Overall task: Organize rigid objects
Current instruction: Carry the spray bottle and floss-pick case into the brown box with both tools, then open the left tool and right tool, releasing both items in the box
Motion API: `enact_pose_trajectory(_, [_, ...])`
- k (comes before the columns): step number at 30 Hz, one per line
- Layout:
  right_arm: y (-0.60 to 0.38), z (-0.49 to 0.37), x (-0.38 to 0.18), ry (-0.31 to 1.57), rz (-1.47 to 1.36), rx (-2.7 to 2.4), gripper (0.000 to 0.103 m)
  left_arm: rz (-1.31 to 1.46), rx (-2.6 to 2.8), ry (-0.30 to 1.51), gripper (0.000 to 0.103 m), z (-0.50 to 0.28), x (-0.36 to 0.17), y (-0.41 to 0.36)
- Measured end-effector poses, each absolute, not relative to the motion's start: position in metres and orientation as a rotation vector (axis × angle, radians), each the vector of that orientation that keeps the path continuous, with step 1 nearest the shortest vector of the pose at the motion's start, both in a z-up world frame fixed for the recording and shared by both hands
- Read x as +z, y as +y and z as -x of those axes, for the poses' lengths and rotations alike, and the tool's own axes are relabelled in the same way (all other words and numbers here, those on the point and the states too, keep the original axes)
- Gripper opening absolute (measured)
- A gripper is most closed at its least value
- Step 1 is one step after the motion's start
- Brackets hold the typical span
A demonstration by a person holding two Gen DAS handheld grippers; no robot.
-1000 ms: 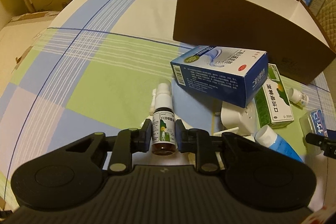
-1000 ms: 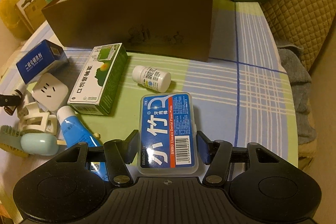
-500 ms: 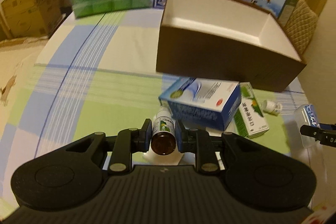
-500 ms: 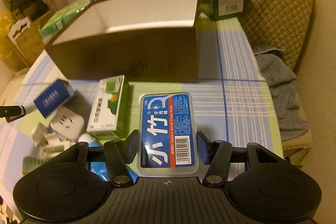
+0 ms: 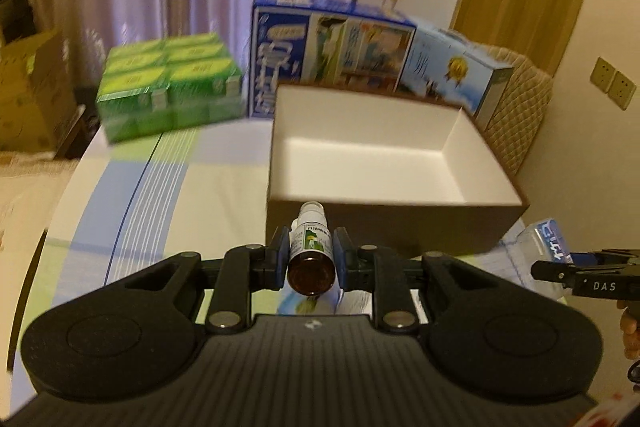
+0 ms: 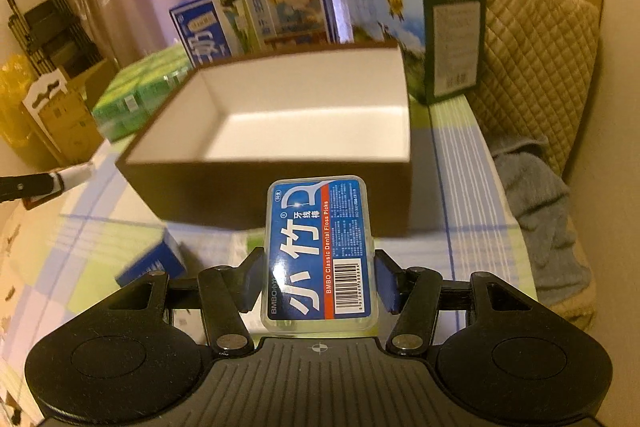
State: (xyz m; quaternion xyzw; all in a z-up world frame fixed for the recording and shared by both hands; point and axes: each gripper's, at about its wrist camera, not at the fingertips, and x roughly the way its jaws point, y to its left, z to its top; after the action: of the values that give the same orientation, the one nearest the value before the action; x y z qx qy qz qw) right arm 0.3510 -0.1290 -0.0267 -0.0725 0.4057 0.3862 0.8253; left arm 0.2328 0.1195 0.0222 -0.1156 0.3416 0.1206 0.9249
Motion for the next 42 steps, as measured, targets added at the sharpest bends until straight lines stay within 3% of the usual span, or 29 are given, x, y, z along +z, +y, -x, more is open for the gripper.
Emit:
enact_pose_trajectory(12, [-0.079,-0.412,-0.005,0.813,0.139,0.811,0.053,0.202,0.177,0.702,0.019,-0.319,0.013,0.134])
enact_pose_trajectory(36, [-0.029,-0.491,-0.062,0.920,0.248,0.715,0.053,0.113,0.200,0.923,0.019,-0.434,-0.075,0.155])
enact_pose_trajectory(42, [-0.028,-0.492,-0.064,0.920,0.263,0.714,0.053,0.106,0.169,0.958,0.028,-0.436,-0.079,0.152])
